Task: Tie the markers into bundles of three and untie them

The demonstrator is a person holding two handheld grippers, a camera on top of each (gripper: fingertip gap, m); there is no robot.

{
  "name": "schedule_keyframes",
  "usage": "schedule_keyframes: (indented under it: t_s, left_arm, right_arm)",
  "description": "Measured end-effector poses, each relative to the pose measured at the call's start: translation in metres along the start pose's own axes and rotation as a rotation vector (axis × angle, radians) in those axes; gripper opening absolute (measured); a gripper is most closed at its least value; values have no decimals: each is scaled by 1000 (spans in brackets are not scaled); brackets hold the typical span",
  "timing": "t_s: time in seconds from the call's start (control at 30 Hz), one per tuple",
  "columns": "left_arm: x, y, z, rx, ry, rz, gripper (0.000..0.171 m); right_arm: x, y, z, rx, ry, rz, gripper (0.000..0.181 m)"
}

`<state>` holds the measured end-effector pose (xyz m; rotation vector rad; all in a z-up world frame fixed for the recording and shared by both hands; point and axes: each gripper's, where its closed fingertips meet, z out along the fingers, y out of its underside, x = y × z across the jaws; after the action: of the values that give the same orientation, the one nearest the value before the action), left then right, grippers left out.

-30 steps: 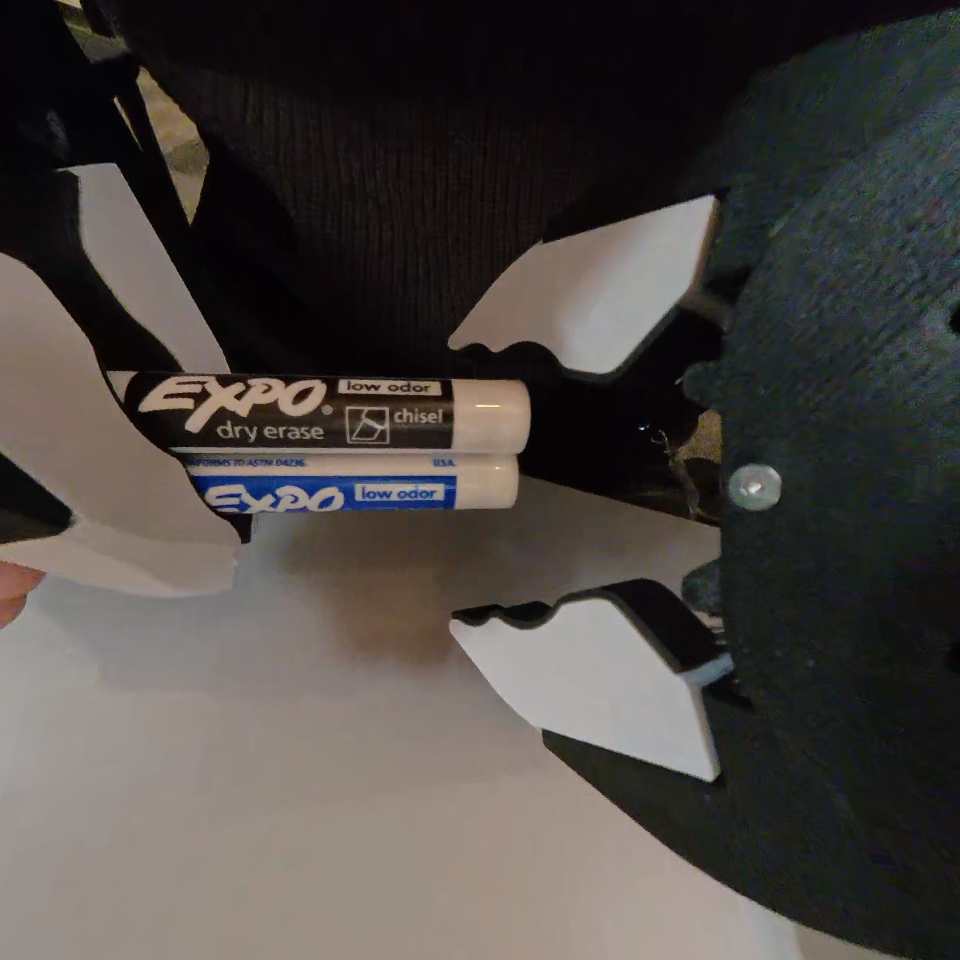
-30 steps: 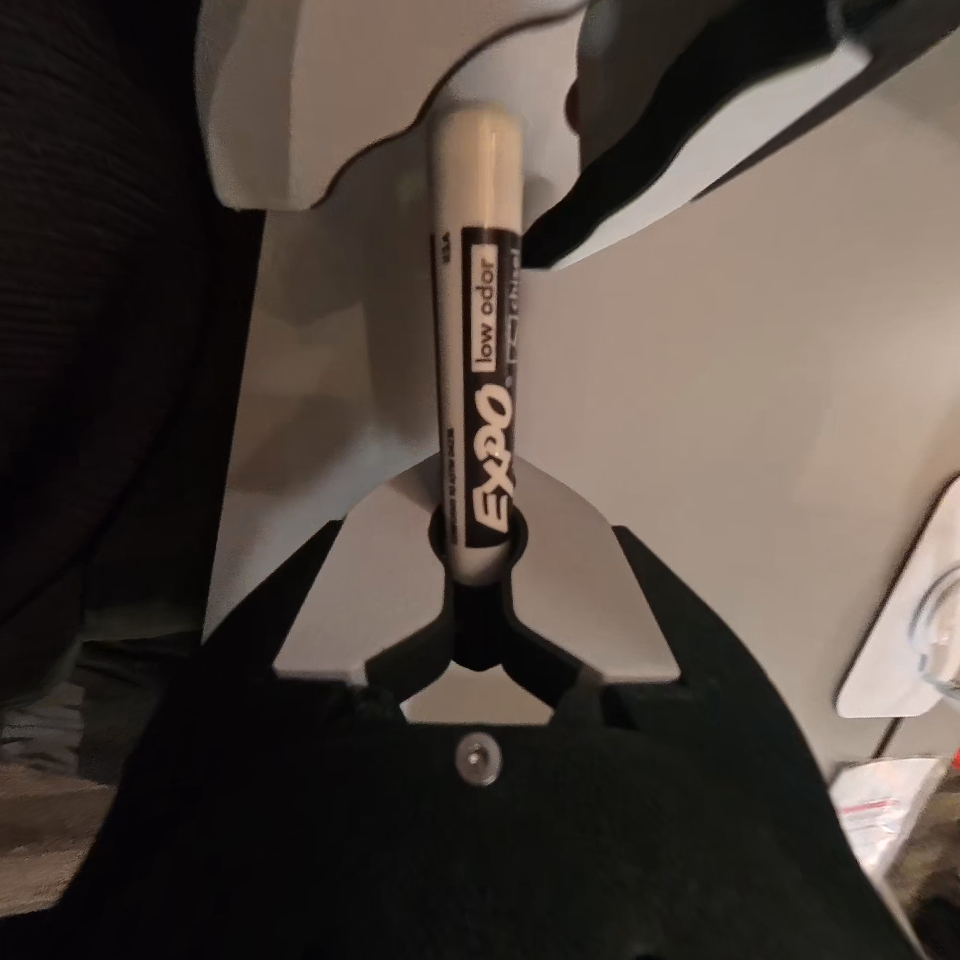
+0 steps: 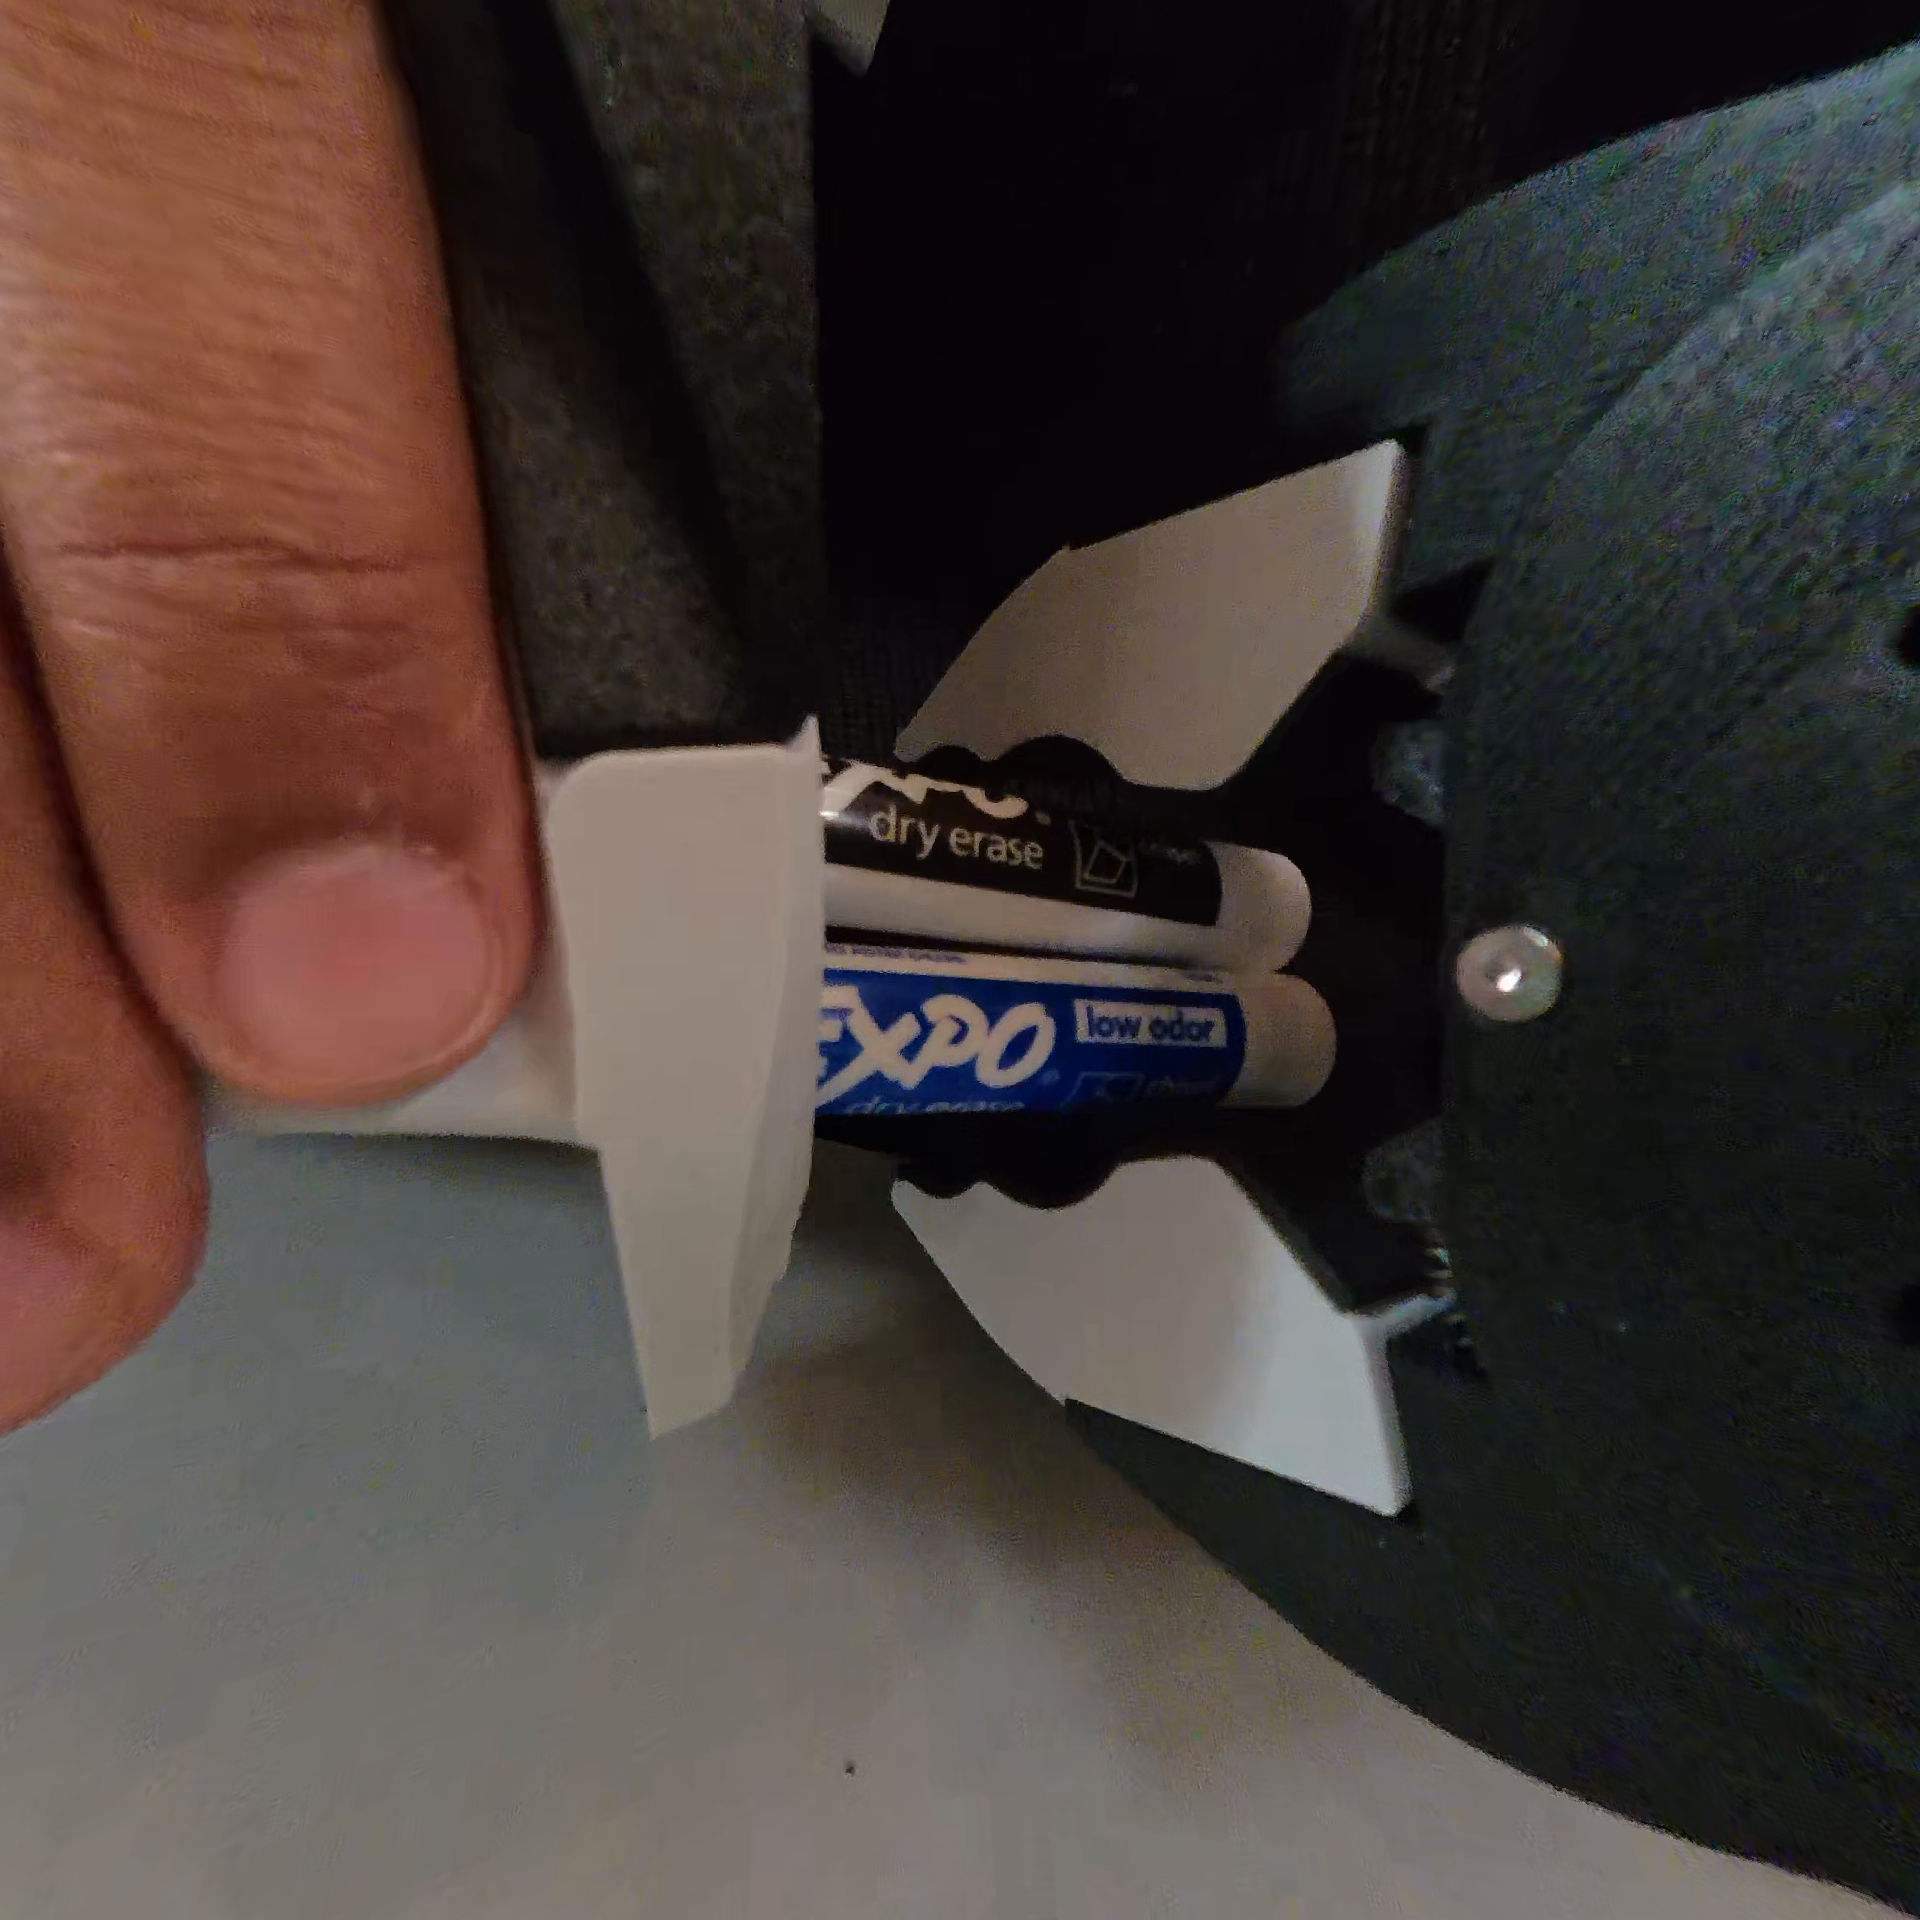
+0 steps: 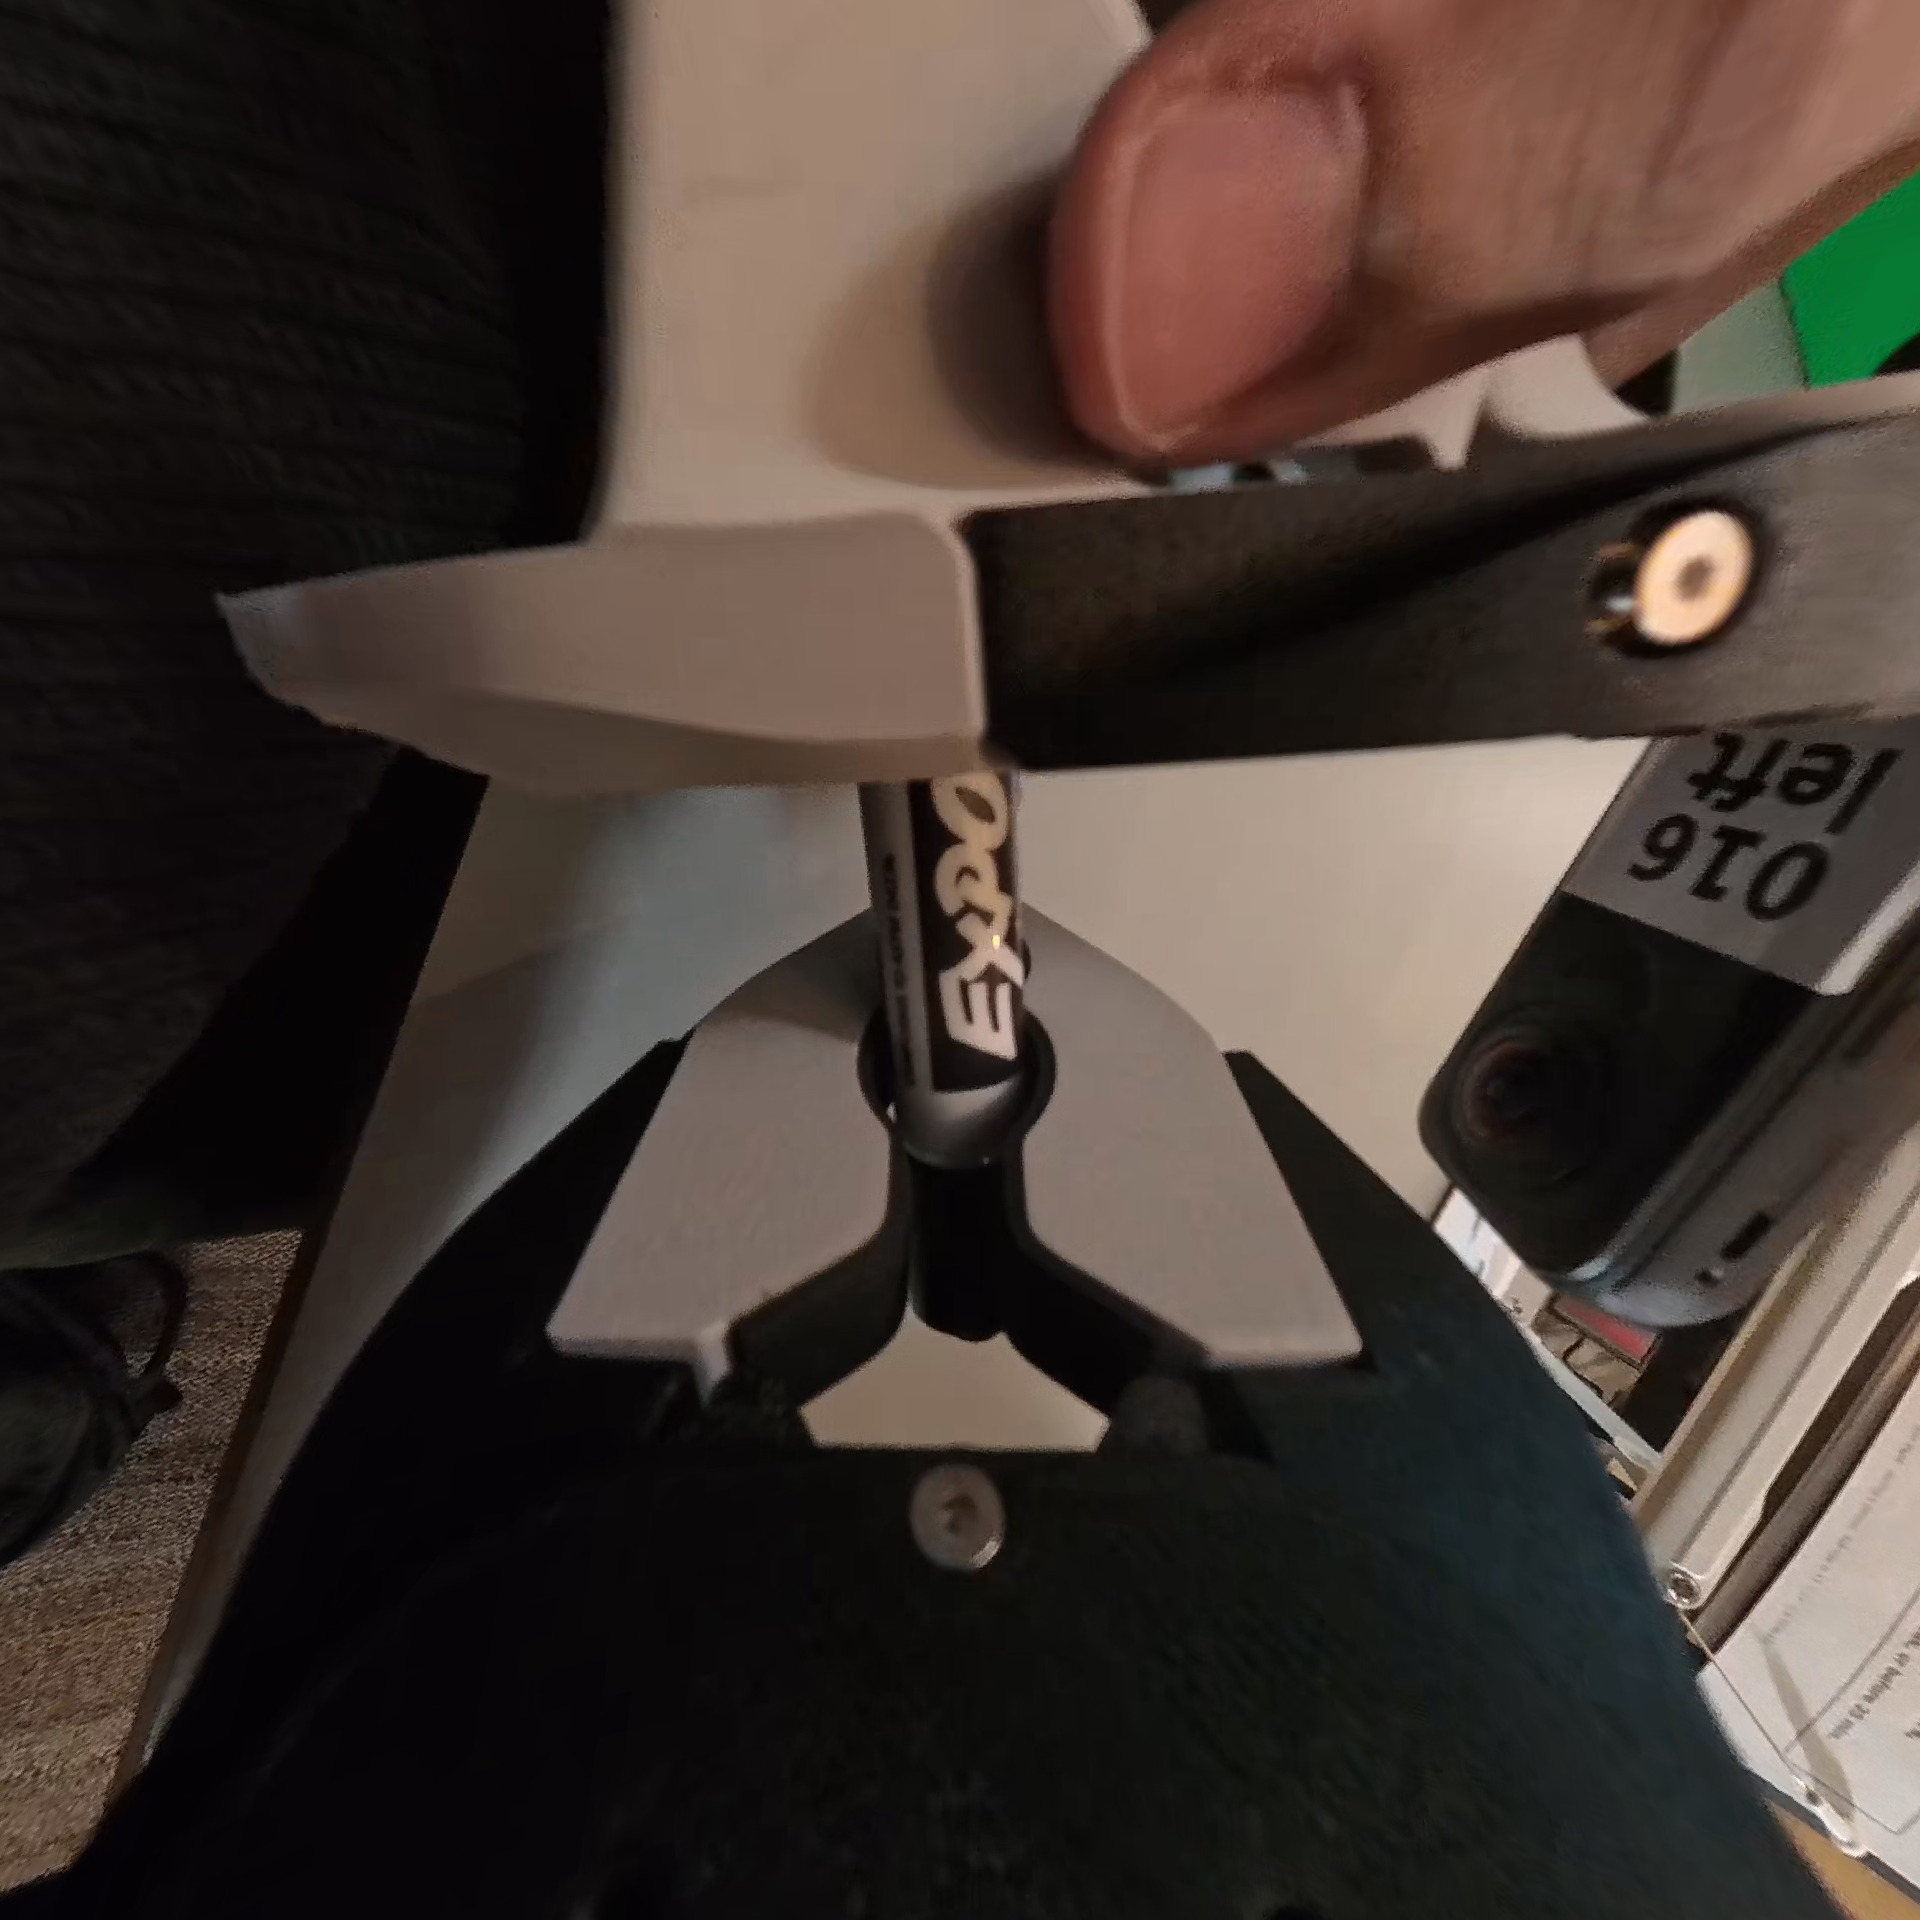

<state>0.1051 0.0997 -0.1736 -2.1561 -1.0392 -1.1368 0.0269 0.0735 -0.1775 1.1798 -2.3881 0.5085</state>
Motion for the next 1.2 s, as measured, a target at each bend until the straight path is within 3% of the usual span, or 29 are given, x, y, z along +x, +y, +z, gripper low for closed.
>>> schedule_keyframes:
  t_s: [0.47, 0.67, 1.2]
  left_arm:
    - [-4, -3, 12, 2, -48, 10, 59]
    - [-2, -6, 12, 11, -46, 23, 46]
    - [-4, -6, 13, -12, -63, 48, 43]
  right_arm:
    - [-9, -3, 1, -6, -34, -13, 14]
    - [-11, -3, 1, -13, -41, -21, 14]
    - [-12, 0, 3, -30, -34, -28, 15]
